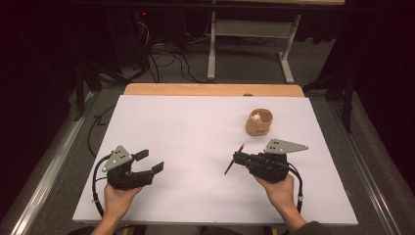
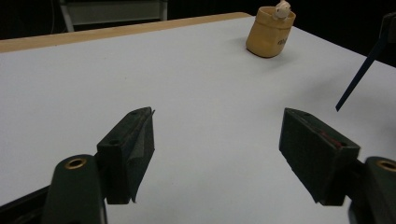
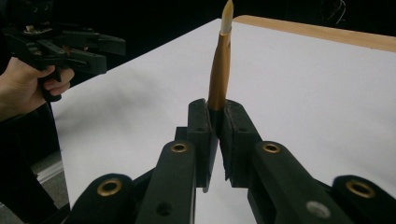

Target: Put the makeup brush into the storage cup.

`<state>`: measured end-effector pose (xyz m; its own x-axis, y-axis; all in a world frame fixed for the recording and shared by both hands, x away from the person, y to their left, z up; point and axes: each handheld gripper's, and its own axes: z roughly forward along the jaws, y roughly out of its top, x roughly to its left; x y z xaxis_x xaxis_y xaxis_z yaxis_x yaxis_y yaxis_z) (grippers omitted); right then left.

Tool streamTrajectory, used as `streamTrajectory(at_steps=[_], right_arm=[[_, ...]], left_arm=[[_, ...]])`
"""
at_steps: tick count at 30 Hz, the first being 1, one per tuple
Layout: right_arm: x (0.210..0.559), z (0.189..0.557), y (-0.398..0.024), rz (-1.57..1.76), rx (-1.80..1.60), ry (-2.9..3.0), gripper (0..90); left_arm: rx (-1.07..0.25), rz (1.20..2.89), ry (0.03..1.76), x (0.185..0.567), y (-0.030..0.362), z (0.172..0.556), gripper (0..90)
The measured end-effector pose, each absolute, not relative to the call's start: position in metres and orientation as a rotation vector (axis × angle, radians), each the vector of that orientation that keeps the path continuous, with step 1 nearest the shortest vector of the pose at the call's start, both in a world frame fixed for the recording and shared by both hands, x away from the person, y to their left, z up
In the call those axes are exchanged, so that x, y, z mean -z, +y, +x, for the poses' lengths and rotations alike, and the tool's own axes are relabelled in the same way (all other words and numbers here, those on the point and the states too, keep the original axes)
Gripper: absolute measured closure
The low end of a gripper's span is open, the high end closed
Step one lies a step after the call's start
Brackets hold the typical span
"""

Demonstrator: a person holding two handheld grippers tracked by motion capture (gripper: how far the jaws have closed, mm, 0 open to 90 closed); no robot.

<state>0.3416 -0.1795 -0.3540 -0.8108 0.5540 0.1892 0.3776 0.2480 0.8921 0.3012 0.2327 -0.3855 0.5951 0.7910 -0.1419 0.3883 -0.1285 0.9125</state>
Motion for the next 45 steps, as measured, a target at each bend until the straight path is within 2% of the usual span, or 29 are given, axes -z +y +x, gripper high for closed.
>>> streamTrajectory(at_steps=[19, 45], right_arm=[[0.341, 0.346, -0.2, 0.92, -1.545, 2.302, 85.1], [0.323, 0.361, -0.223, 0.979, -1.482, 2.219, 85.1]], left_arm=[[-0.458, 1.724, 0.996, 0.388, 0.233, 0.305, 22.4], [-0.452, 1.72, 1.008, 0.39, 0.233, 0.307, 22.9]])
